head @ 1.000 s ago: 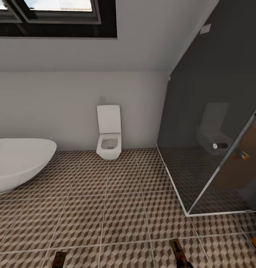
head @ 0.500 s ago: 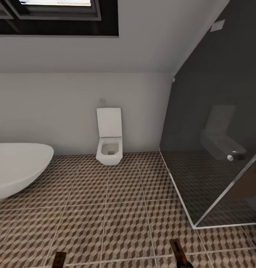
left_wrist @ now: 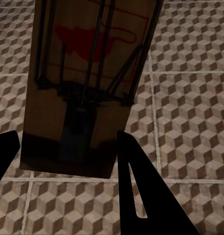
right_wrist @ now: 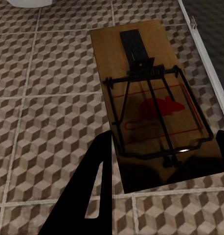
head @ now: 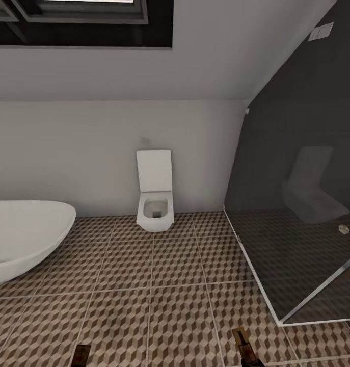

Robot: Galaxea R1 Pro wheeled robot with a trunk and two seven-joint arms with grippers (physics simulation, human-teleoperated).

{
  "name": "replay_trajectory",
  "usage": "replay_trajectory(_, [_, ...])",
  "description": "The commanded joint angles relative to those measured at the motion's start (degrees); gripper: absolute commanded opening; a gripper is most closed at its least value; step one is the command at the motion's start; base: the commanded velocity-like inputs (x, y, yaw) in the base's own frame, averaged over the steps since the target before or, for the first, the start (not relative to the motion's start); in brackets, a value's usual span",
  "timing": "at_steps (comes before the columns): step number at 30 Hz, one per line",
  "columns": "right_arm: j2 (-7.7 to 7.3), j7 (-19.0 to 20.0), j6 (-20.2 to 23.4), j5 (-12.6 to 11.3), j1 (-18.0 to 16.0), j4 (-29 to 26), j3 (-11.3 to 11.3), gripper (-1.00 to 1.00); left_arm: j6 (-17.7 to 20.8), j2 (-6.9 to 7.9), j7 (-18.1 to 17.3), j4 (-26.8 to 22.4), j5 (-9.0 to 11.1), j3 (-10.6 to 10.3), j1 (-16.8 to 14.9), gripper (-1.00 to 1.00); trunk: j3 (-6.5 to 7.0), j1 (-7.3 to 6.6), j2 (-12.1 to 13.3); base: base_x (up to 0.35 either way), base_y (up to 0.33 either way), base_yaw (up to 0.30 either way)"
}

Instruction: Take the four mousetraps from the cabinet in the bathroom and place them on the bathroom floor. Make sure all four end up on the same floor surface, and ensure that at least two of them are either under or directly next to the same bathroom sink.

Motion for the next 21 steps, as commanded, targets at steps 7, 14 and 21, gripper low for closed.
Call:
replay_trajectory(7, [-0.12,-0.4,-0.2,-0.3,0.0,0.0,0.5,-1.0,-0.2,-0.07,-0.6,0.2,0.6,-0.2,0.0,-1.0,-0.11,0.03,-0.1,0.001,0.002,0.0])
replay_trajectory(14, [-0.12,-0.4,-0.2,-0.3,-0.1,0.2,0.5,-1.0,0.3,-0.1,-0.6,0.1,0.6,-0.2,0.0,-1.0,-0.11,0.03,-0.1,0.0,0.0,0.0])
replay_trajectory(21, [0.11,-0.4,0.9,-0.3,-0.1,1.6,0.4,-1.0,19.2,-0.01,-0.5,-1.0,0.6,-0.1,-0.2,-1.0,-0.11,0.03,-0.1,0.0,0.0,0.0])
